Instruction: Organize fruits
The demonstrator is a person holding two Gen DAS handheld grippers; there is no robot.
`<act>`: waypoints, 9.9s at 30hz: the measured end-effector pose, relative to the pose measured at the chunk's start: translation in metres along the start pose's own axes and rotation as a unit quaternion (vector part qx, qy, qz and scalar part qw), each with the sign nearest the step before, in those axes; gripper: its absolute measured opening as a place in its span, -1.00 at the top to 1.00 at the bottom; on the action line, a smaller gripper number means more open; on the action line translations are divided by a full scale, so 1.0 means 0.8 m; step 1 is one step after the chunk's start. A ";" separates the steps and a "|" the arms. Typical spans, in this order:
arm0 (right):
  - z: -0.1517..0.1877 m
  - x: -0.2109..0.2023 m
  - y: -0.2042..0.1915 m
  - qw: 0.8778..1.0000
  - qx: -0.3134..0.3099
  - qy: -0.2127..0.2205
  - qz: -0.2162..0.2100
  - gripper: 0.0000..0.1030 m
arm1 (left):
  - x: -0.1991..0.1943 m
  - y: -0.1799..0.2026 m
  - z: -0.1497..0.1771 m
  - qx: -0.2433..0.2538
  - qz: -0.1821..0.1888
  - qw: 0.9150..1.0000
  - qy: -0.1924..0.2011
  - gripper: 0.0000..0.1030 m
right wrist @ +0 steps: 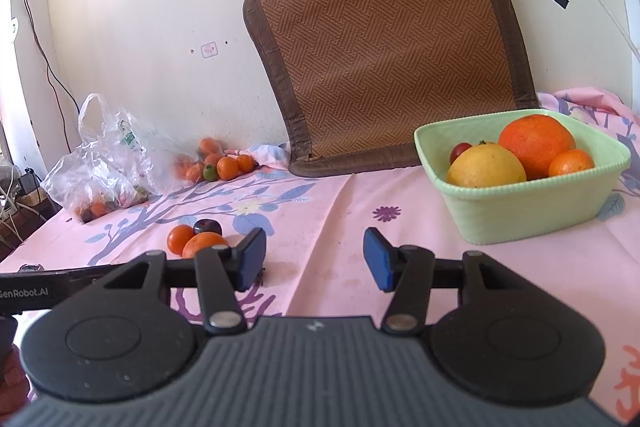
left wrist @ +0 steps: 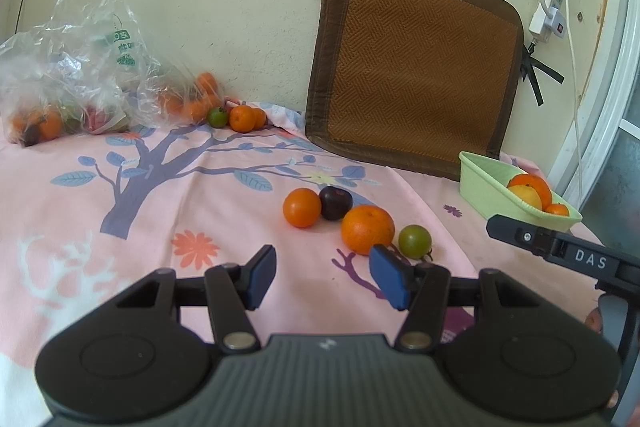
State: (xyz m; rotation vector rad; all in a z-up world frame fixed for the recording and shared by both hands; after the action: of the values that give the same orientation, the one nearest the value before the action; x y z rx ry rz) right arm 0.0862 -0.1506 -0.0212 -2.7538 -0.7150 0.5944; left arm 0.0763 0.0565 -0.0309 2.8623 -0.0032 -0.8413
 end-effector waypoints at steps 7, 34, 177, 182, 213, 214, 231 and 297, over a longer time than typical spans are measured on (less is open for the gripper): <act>0.000 -0.001 0.000 1.000 0.000 0.001 0.000 -0.10 | 0.000 -0.001 0.000 0.001 -0.001 1.000 0.000 -0.03; 0.001 0.004 -0.003 1.000 -0.010 -0.014 -0.015 -0.09 | 0.020 0.025 -0.023 0.012 0.047 0.998 -0.033 -0.03; -0.003 0.000 0.009 0.999 -0.012 0.025 0.022 -0.09 | 0.011 -0.007 -0.007 -0.005 -0.011 1.000 -0.005 -0.04; -0.002 0.001 0.010 0.999 -0.012 0.026 0.020 -0.09 | 0.011 -0.006 -0.007 -0.004 -0.014 1.000 -0.006 -0.04; 0.000 -0.001 0.010 0.999 -0.010 0.029 0.018 -0.09 | 0.015 -0.007 -0.007 -0.010 -0.012 1.000 -0.012 -0.04; 0.000 -0.001 0.011 0.999 -0.010 0.029 0.019 -0.09 | 0.015 -0.007 -0.006 -0.010 -0.011 1.000 -0.012 -0.04; -0.006 0.078 -0.053 0.979 -0.159 -0.097 -0.076 -0.07 | 0.059 0.002 -0.042 0.017 0.021 0.998 -0.052 -0.04; -0.066 -0.003 0.143 0.984 -0.116 0.045 0.129 0.19 | 0.164 0.290 -0.110 0.060 0.179 0.975 -0.119 0.19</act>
State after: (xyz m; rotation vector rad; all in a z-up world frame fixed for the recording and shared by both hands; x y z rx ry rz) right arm 0.1546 -0.2561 -0.0101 -3.0972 -0.4328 0.4558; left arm 0.2441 -0.1655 0.0065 2.7179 -0.5972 -1.1255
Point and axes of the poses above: each gripper's, at about its wrist camera, not at the fingertips, and x roughly the way its jaws point, y to its right, z to its underside, the point moved 6 cm from there along x, roughly the way its jaws point, and after that the axes turned 12 degrees about -z, right-handed, at the moved point
